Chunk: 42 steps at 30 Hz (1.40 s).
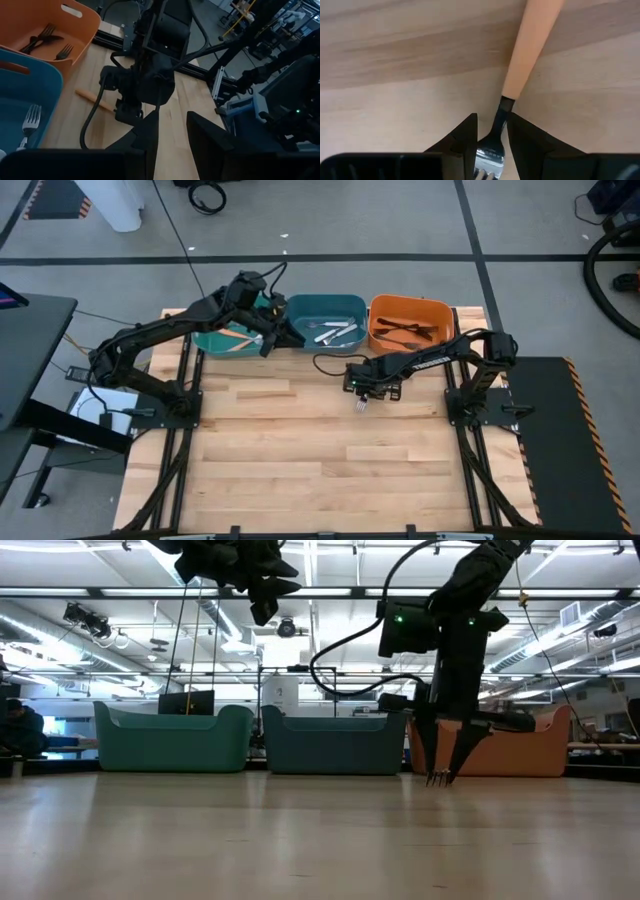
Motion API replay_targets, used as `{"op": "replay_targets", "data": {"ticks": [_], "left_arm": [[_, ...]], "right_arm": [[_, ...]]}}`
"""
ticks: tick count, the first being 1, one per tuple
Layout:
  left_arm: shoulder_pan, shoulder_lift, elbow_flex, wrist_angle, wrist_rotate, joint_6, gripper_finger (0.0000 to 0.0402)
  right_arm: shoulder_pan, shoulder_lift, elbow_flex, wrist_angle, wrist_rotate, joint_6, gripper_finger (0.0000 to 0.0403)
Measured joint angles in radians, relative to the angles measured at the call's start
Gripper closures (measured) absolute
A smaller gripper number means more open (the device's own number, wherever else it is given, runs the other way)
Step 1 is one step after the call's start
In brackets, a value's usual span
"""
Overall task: Sort silverware by color (type)
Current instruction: Put the orange fork into the green bin
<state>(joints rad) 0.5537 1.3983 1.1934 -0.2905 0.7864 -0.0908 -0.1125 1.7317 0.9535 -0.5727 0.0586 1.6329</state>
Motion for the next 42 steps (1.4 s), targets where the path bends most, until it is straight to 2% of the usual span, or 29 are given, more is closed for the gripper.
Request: {"op": "replay_targets", "data": {"ticks": [8,14,22,24,34,37,42], "left_arm": [[0.013,0.000,0.000,0.000,-0.001,0.012,0.0292],[0.023,0.000,0.000,-0.001,-0.002,0.023,0.0292],[0.066,0.000,0.000,-0.027,-0.002,-0.027,0.0292],[0.077,0.000,0.000,-0.038,-0.002,-0.029,0.0292],[0.106,0.001,0.000,-0.050,-0.001,-0.079,0.0292],[0.100,0.001,0.000,-0.039,-0.001,-0.080,0.0292],[0.054,0.003,0.000,0.059,-0.026,-0.087,0.0292]], "right_arm": [[0.019,-0.002,0.001,-0.123,-0.055,-0.024,0.0299],[0.019,-0.003,0.000,-0.139,-0.059,-0.113,0.0379],[0.034,-0.013,-0.004,-0.140,-0.097,-0.230,0.0377],[0.051,-0.029,-0.006,-0.155,-0.142,-0.263,0.0380],[0.121,-0.213,0.061,-0.153,-0.198,-0.418,0.0380],[0.125,-0.286,0.094,-0.137,-0.158,-0.484,0.0380],[0.096,-0.390,0.133,-0.005,0.071,-0.640,0.0380]]}}
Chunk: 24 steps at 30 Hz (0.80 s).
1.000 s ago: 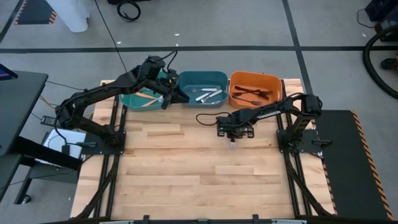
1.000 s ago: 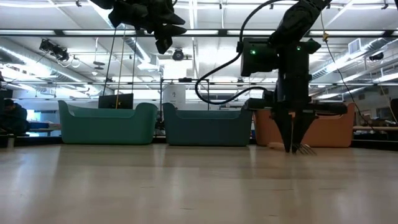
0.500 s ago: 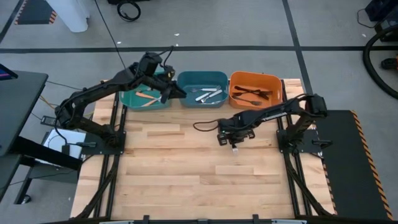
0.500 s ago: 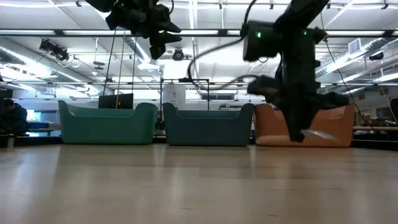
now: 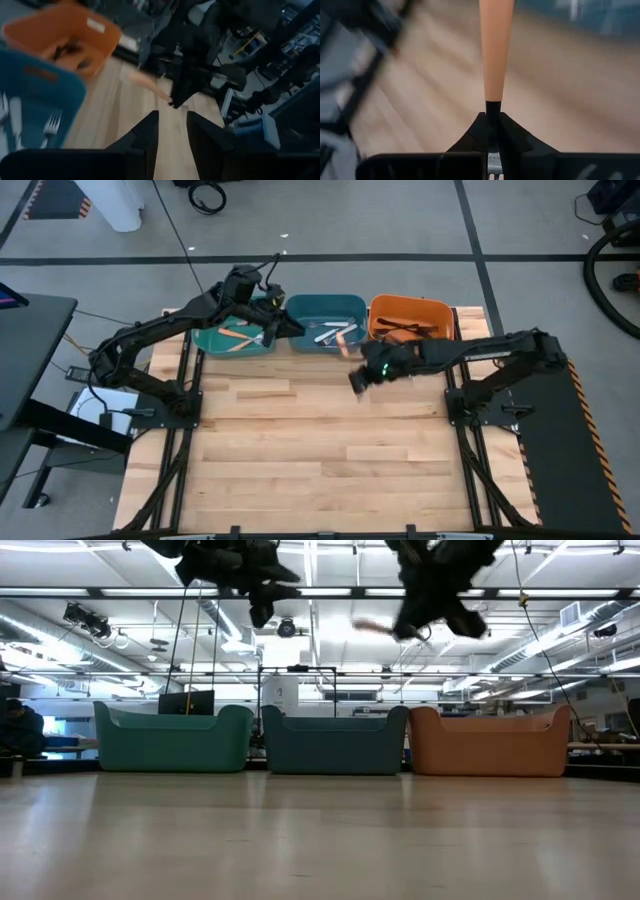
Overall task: Sort silverware by color (type)
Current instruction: Put the orange fork into the green bin
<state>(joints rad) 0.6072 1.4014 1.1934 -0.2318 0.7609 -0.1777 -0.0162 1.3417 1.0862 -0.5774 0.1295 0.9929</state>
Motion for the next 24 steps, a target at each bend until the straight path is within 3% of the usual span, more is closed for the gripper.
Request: {"op": "replay_targets", "data": {"ticks": [3,9,17,24], "left_arm": [[-0.038,0.000,0.000,0.101,-0.064,-0.046,0.0292],[-0.100,0.000,0.001,0.268,-0.287,-0.283,0.0292],[-0.176,0.009,0.001,0.297,-0.608,-0.388,0.0292],[-0.209,0.084,0.001,0.409,-0.635,-0.443,0.0292]], "right_arm": [[-0.027,-0.042,0.007,0.134,0.110,-0.156,0.0380],[-0.105,-0.068,0.008,0.345,0.196,-0.458,0.0380],[-0.209,-0.069,0.008,0.427,0.221,-0.547,0.0380],[-0.243,-0.068,0.008,0.436,0.165,-0.544,0.0380]]}}
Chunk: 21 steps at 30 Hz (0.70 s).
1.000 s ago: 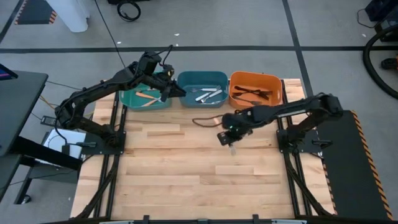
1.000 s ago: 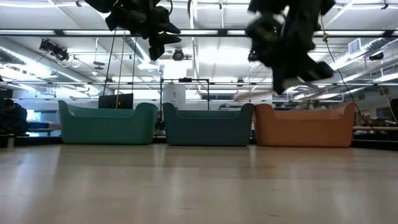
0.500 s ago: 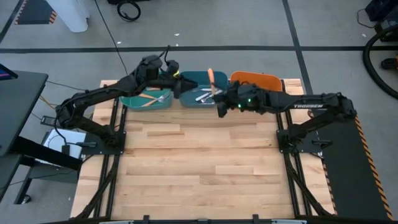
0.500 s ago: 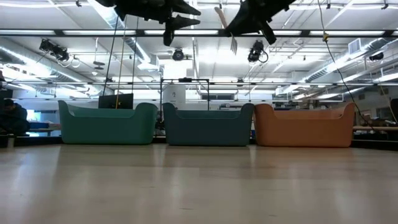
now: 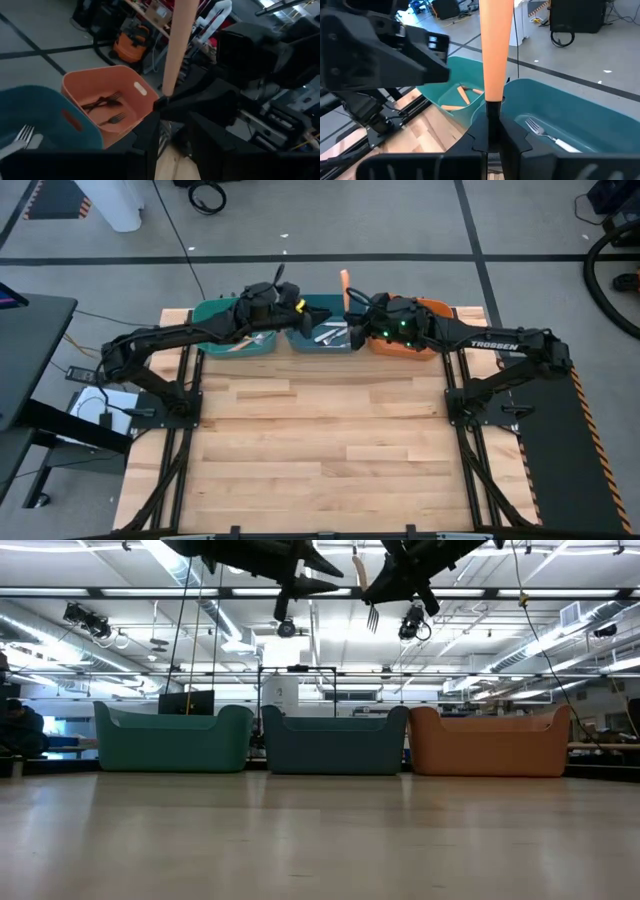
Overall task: Sort silverware by color (type)
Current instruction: Put the orange fork into the green bin
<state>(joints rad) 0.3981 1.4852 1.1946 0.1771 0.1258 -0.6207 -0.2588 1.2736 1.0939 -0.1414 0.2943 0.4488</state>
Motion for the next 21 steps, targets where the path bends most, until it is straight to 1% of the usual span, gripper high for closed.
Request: {"op": "replay_targets", "data": {"ticks": [6,9,12,21], "left_arm": [[0.003,0.043,0.000,0.093,0.004,-0.017,0.0292],[0.003,0.057,-0.001,0.124,0.007,-0.018,0.0292],[0.002,0.060,-0.001,0.117,0.009,-0.018,0.0292],[0.022,0.060,-0.001,0.108,0.000,-0.014,0.0292]], "right_arm": [[0.000,0.010,0.000,-0.008,0.000,0.000,0.0380],[0.003,0.039,0.000,-0.010,-0.026,0.005,0.0380],[0.017,0.065,0.000,-0.009,-0.025,0.005,0.0380],[0.028,0.089,0.000,-0.009,-0.031,0.030,0.0380]]}}
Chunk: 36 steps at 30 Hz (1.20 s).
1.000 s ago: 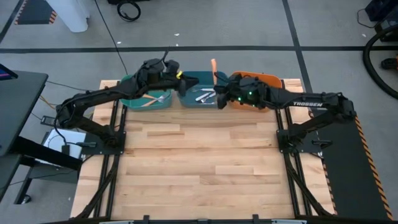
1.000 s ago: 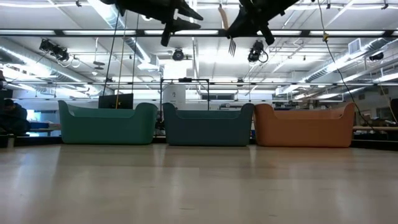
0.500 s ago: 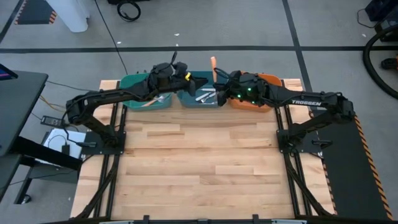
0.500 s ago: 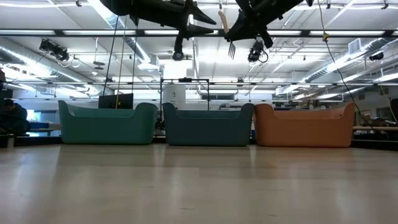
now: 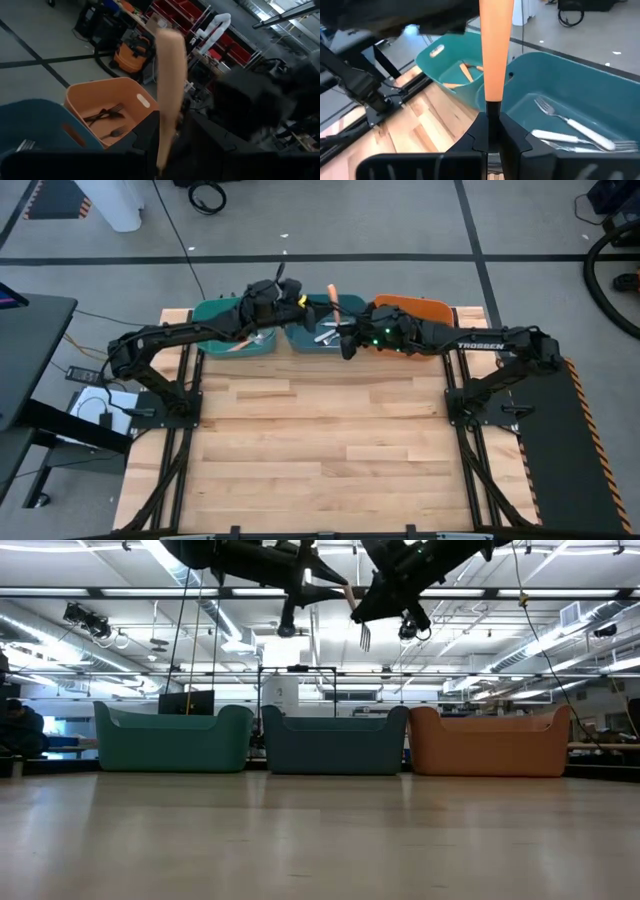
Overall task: Sort silverware by color (type)
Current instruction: Put the orange fork into the green bin
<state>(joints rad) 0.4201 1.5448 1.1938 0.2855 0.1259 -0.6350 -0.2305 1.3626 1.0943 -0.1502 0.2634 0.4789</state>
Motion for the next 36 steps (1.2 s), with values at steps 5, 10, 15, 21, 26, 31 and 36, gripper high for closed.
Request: {"op": "replay_targets", "data": {"ticks": [5,10,15,21,26,31,36], "left_arm": [[0.013,0.000,0.000,-0.005,-0.002,0.003,0.0292],[0.022,0.007,0.000,-0.015,-0.002,0.032,0.0297],[0.022,0.006,0.000,-0.014,0.001,0.092,0.0344],[0.028,0.006,0.000,-0.008,0.006,0.104,0.0345],[0.041,0.006,0.000,-0.009,0.010,0.157,0.0345],[0.099,-0.008,0.000,-0.052,0.055,0.209,0.0345],[0.213,-0.124,0.000,-0.307,0.088,0.424,0.0345]], "right_arm": [[0.012,0.039,0.000,0.015,-0.042,0.021,0.0380],[0.013,0.052,0.000,0.022,-0.050,0.019,0.0379],[0.007,0.052,0.000,0.016,-0.050,0.017,0.0374],[-0.010,0.052,0.000,0.022,-0.110,0.019,0.0359],[-0.012,0.051,0.000,0.023,-0.113,0.017,0.0331],[-0.010,0.031,0.000,0.022,-0.126,0.015,0.0300],[-0.023,-0.033,0.000,0.016,-0.131,-0.002,0.0287]]}}
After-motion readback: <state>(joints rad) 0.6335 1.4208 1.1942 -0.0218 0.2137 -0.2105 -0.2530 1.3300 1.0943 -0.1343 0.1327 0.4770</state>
